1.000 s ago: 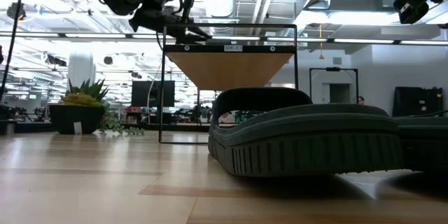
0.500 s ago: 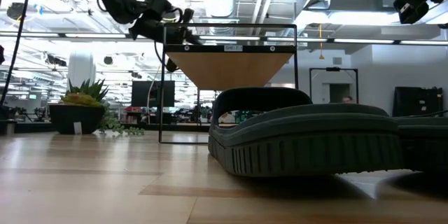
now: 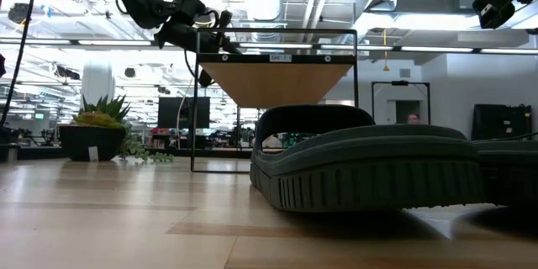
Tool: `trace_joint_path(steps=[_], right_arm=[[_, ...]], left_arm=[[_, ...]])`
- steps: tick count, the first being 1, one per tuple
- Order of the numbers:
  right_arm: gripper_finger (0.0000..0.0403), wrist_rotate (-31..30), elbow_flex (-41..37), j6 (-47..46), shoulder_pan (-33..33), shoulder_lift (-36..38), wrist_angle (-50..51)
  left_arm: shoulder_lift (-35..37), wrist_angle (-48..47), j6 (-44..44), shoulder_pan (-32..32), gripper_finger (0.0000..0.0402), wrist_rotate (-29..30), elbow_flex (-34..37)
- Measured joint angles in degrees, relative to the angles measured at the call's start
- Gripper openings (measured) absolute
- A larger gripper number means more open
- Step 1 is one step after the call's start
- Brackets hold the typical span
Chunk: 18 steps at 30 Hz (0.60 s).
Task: Pick and place slides into the shelf
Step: Put the bottom left black slide on the shelf
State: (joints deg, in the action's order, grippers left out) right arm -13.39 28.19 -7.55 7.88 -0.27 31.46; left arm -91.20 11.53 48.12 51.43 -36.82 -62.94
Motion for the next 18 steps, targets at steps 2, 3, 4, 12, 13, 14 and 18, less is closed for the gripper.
trace_joint_path(steps=[2,3,4,12,13,14,18], right_arm=[[0.0000,0.00,0.01,0.00,0.01,0.00,0.00],[0.0000,0.00,0.01,0.00,0.00,0.01,0.01],[0.0000,0.00,0.01,0.00,0.01,0.00,0.02],[0.0000,0.00,0.00,0.00,0.01,0.00,0.01],[0.0000,0.00,0.01,0.00,0.01,0.01,0.00],[0.0000,0.00,-0.01,0.00,0.00,0.00,0.02],[0.0000,0.00,0.01,0.00,0.02,0.00,0.00]], left_arm=[[0.00,0.00,-0.02,-0.13,0.0000,0.01,0.00],[0.00,0.00,-0.05,-0.31,0.0000,0.02,0.00],[0.00,0.00,-0.29,-0.49,0.0000,0.04,0.00],[-0.72,-0.17,-0.83,-2.22,0.0000,1.42,0.00],[-0.74,-1.07,-0.83,-2.34,0.0000,1.52,0.02],[-0.74,-1.37,-0.95,-2.63,0.0000,2.24,0.02],[-0.74,-0.89,-1.96,-3.11,0.0000,4.52,0.00]])
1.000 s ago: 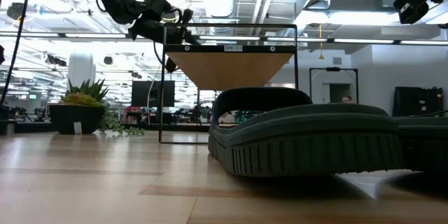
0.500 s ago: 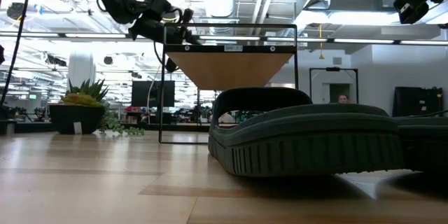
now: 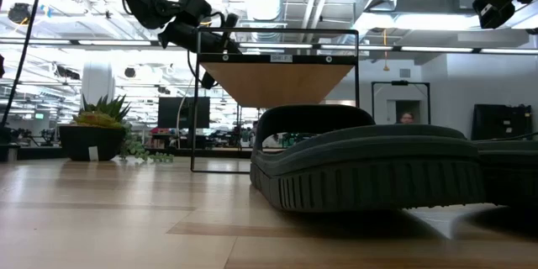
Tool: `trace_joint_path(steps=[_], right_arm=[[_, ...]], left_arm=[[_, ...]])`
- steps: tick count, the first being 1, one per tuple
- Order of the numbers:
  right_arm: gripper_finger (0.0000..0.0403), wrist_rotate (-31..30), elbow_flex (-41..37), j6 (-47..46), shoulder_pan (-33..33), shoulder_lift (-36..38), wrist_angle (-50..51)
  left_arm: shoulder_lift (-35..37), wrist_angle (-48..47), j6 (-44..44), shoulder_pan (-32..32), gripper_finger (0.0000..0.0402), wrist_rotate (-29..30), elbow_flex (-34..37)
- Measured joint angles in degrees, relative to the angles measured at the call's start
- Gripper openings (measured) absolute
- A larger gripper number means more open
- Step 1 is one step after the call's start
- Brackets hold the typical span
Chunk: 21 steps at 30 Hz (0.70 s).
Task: Pick and place slides into the shelf
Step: Put the bottom left black slide on the shelf
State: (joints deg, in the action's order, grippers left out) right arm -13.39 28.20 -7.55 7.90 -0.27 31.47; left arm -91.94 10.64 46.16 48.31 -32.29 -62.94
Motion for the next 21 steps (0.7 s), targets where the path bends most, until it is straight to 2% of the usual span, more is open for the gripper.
trace_joint_path(steps=[14,17,21], right_arm=[[0.0000,0.00,-0.01,-0.01,-0.01,0.01,0.02],[0.0000,0.00,0.00,0.00,-0.02,0.01,0.00],[0.0000,0.00,0.00,0.00,-0.02,0.00,0.02]], left_arm=[[-0.01,0.65,-1.63,-0.02,0.0002,0.63,0.00],[-0.01,0.59,-1.93,-0.13,0.0018,1.13,0.00],[-0.03,0.53,-1.95,-0.22,0.0059,1.61,0.00]])
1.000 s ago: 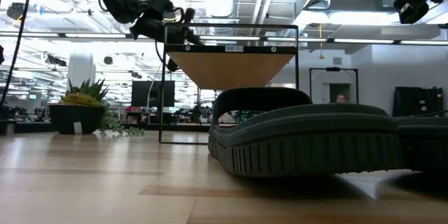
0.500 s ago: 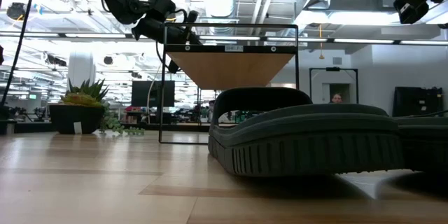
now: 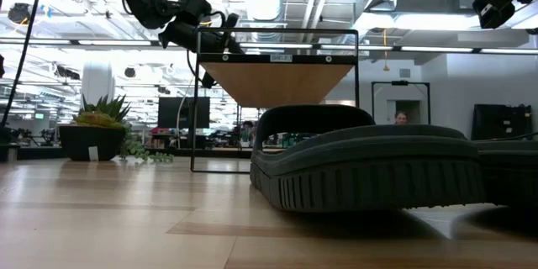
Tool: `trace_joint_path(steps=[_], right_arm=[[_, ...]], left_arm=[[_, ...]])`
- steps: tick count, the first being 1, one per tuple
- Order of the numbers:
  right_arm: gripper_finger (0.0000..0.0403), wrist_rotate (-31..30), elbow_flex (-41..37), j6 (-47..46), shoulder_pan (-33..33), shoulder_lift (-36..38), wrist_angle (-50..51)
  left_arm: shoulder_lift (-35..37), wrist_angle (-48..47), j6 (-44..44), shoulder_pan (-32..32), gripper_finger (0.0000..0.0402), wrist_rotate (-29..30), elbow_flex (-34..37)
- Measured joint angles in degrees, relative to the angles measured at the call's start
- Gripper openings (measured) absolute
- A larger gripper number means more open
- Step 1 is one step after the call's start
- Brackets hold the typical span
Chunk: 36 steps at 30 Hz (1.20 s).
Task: Pick and place slides into the shelf
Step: Put the bottom left black slide on the shelf
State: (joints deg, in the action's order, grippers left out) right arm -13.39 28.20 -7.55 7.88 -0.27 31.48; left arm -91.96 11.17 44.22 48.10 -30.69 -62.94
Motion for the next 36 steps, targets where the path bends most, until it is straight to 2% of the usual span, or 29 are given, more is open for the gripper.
trace_joint_path(steps=[7,17,31,36], right_arm=[[0.0000,0.00,-0.01,0.00,0.02,0.00,0.00],[0.0000,0.00,-0.01,0.00,0.02,0.00,-0.01],[0.0000,0.00,0.01,0.00,0.00,0.02,-0.02],[0.0000,0.00,0.01,0.00,0.01,0.00,-0.02]], left_arm=[[-0.02,0.13,0.01,0.00,0.0116,0.06,0.00],[-0.03,0.29,-0.49,0.00,0.0151,0.08,0.00],[-0.04,-0.40,-4.33,-0.04,0.0167,2.98,0.00],[-0.06,-3.96,-6.99,0.01,0.0167,2.90,0.02]])
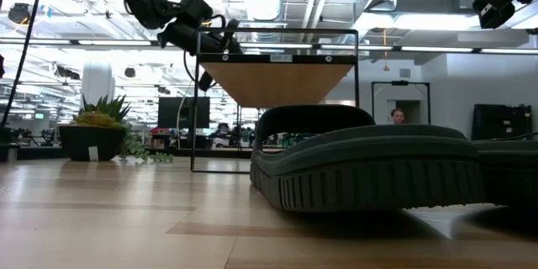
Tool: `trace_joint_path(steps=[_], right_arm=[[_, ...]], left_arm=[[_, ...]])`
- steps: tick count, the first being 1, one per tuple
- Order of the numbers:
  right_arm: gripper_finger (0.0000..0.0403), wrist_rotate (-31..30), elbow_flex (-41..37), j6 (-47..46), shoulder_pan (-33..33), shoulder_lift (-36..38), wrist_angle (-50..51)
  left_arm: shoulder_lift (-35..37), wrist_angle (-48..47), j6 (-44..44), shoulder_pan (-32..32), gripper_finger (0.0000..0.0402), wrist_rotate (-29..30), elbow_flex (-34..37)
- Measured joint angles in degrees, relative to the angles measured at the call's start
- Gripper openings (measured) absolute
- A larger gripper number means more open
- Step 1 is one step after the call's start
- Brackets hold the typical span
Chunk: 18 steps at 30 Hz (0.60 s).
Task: Pick and place slides into the shelf
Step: Put the bottom left black slide on the shelf
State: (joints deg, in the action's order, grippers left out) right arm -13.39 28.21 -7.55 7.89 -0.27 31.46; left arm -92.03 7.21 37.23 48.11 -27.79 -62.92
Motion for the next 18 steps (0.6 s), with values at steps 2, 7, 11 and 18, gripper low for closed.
trace_joint_path(steps=[2,7,11,18], right_arm=[[0.0000,0.00,0.00,0.00,0.00,0.01,0.01],[0.0000,0.00,0.00,0.00,0.01,0.00,0.01],[0.0000,0.00,-0.02,0.00,-0.01,0.00,0.00],[0.0000,0.00,0.00,0.00,0.01,0.00,0.02]], left_arm=[[0.00,-1.64,-0.66,0.01,0.0167,0.00,-0.02],[0.02,-2.53,-1.07,-0.01,0.0167,0.03,-0.02],[0.02,-1.73,-1.07,-0.01,0.0167,0.04,-0.02],[0.02,0.25,-1.07,0.00,0.0167,0.04,-0.02]])
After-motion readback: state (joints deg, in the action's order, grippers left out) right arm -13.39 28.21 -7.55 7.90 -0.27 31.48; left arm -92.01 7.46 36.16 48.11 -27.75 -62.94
